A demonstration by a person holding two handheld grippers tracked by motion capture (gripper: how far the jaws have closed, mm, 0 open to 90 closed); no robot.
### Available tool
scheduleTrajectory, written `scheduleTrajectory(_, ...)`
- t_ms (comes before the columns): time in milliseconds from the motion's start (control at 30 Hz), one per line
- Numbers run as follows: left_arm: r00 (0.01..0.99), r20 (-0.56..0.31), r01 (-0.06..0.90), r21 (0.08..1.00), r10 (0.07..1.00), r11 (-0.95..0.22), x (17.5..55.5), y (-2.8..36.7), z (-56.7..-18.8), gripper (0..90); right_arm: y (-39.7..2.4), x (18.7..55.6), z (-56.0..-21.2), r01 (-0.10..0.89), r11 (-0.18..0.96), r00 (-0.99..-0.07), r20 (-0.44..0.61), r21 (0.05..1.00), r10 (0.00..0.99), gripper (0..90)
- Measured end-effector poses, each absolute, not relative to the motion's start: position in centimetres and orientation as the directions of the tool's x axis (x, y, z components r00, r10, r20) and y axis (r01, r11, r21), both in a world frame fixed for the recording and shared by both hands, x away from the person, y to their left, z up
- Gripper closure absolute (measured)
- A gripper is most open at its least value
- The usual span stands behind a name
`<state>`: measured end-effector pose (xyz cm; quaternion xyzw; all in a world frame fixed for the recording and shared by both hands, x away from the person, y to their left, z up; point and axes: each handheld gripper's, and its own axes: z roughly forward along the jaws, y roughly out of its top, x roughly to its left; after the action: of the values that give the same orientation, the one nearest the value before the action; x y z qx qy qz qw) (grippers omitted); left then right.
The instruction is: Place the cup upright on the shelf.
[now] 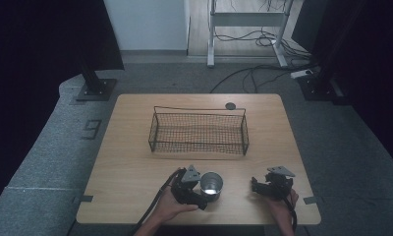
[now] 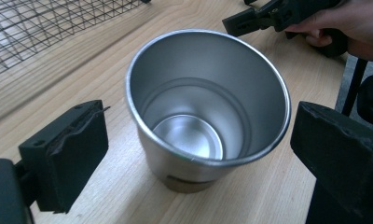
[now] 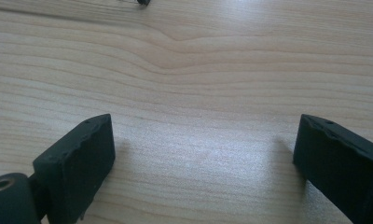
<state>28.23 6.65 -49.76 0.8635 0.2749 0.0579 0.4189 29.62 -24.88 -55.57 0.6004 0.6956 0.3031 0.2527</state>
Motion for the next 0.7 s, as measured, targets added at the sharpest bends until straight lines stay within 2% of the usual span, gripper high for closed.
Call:
scheduleTrajectory(367, 0.851, -0.11, 0.409, 0.753, 0.514, -0.515, 28.6, 4.6, -50.8, 4.3, -24.9, 29.6, -55.6, 0.682, 0.095, -0.151, 0.013, 0.725, 0.989, 5.5)
scheduleTrajectory(567, 0.844, -0.093, 0.403, 0.761, 0.529, -0.509, 28.8, 4.6, -51.0, 13.0, -24.9, 29.6, -55.6, 0.682, 0.095, -0.151, 0.012, 0.725, 0.989, 5.5)
scheduleTrajectory(700, 0.846, -0.078, 0.39, 0.765, 0.527, -0.513, 28.8, 4.5, -51.0, 14.5, -24.9, 29.6, -55.6, 0.682, 0.094, -0.15, 0.013, 0.725, 0.989, 5.6)
